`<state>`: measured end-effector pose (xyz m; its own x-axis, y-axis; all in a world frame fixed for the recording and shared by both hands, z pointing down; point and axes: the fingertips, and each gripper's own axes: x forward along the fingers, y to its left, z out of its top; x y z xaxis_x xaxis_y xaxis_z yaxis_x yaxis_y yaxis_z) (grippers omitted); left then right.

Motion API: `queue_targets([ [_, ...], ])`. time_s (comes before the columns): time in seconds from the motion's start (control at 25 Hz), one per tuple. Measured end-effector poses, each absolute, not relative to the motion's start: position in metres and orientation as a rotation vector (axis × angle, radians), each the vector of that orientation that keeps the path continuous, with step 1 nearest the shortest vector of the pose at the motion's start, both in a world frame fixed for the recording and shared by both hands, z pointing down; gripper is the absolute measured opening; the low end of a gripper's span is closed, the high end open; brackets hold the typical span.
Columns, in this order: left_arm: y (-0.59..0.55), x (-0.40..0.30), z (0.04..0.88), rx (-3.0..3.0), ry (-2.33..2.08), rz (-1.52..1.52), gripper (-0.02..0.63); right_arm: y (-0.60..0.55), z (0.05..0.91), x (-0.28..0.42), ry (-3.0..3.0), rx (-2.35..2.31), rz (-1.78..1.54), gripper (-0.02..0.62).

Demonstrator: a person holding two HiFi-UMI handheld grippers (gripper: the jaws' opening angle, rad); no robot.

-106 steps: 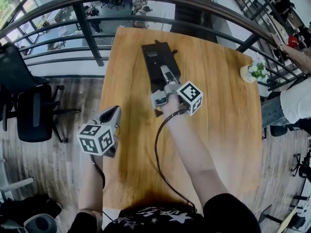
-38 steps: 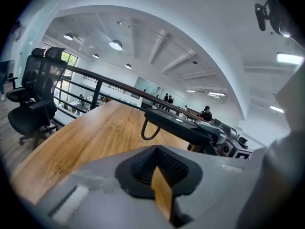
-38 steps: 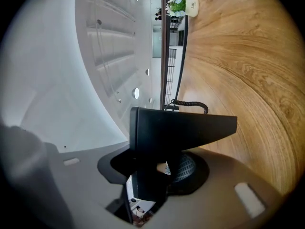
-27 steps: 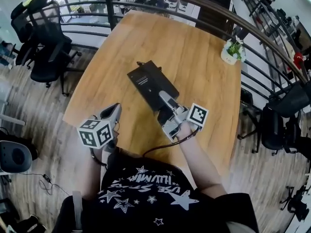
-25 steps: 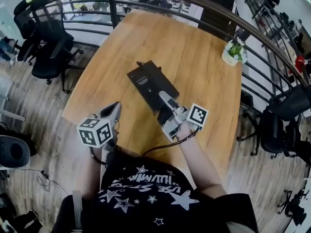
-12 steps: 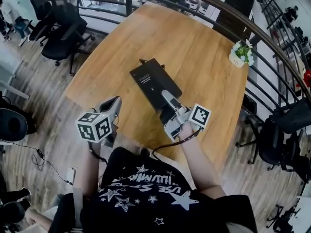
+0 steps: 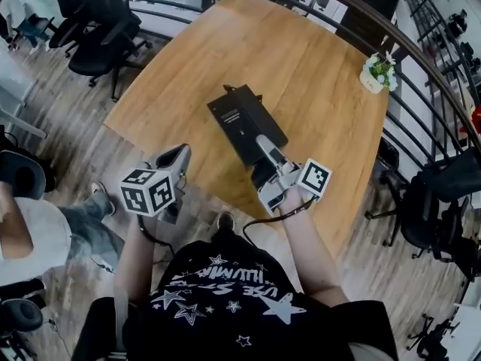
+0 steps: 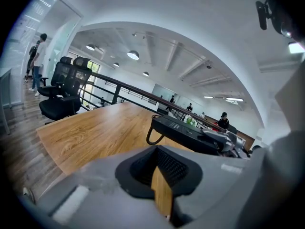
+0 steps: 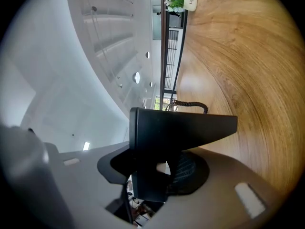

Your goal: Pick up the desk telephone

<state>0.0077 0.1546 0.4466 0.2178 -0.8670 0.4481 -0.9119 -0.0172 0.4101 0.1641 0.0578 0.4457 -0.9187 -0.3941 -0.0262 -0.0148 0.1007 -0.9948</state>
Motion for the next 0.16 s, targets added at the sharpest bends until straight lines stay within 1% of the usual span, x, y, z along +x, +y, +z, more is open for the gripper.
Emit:
queue_targets([
  [0.16,0.162,0.007,0.431,1.865,-1.636,0.116,0.002,0.063,0.431,0.165,2.081,-0.417,-1.901,0.181],
])
